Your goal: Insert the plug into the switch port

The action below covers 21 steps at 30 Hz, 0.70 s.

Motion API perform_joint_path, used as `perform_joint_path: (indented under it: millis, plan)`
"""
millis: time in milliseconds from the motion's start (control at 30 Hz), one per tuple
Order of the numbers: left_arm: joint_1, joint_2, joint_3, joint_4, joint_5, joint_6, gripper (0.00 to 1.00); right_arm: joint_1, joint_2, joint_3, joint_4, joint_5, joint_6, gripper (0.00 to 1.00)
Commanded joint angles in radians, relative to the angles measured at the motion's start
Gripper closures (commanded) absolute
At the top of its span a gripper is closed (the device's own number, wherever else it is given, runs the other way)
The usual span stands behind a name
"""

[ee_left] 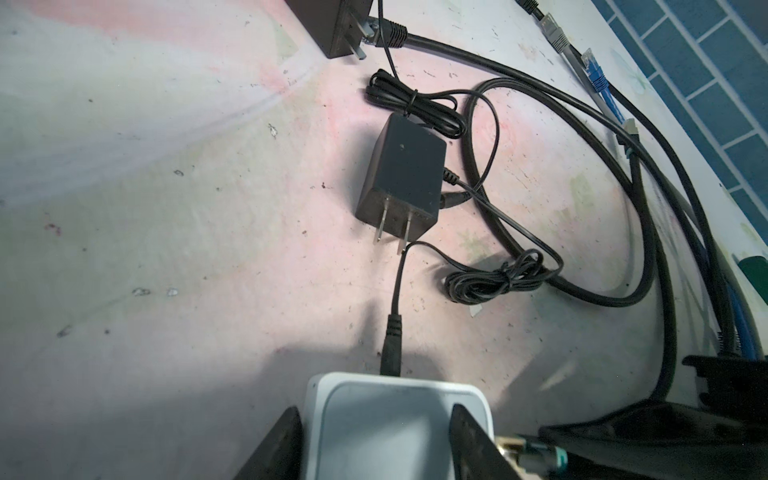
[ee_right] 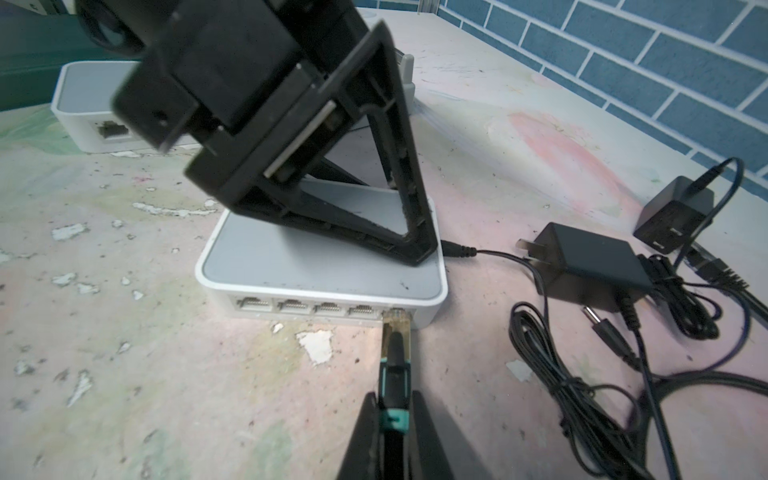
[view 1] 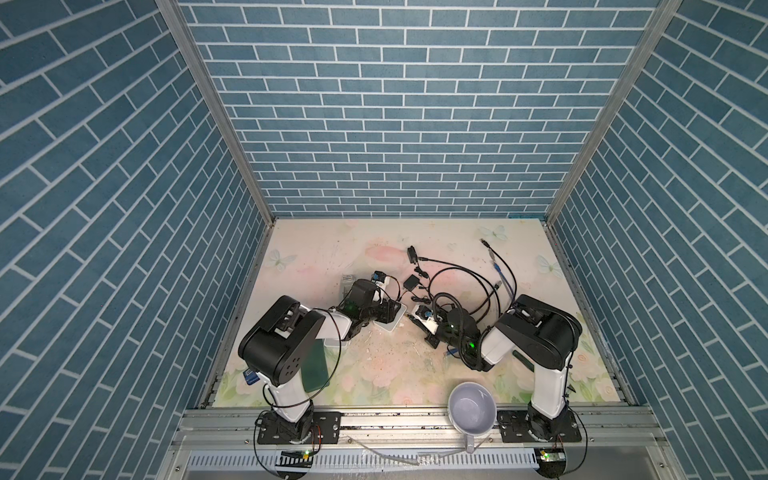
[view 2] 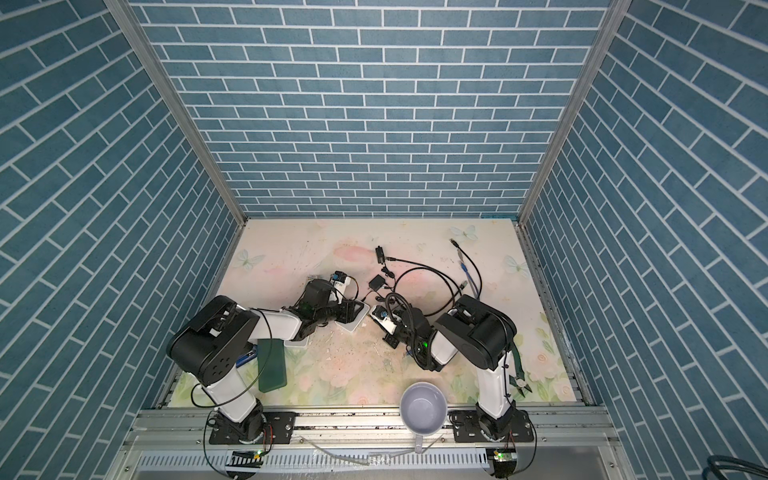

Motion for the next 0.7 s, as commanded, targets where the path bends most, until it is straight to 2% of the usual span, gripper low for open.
perform_joint_path:
  millis: [0, 133, 400, 667]
  plan:
    - [-0.065, 0.048, 0.0, -0.091, 0.28, 0.022, 0.43, 0.04, -0.02, 0.025, 0.207, -0.203, -0.093, 1.0]
    - [-0.066, 0.053, 0.012, -0.108, 0.289, 0.025, 0.43, 0.054, -0.01, 0.026, 0.207, -0.202, -0.125, 1.0]
    - [-0.074, 0.048, -0.01, -0.098, 0.235, -0.021, 0.44, 0.104, 0.009, 0.071, 0.209, 0.09, -0.15, 1.0]
    - [-0.073, 0.049, 0.002, -0.134, 0.209, -0.017, 0.44, 0.105, -0.035, 0.026, 0.202, 0.11, -0.105, 1.0]
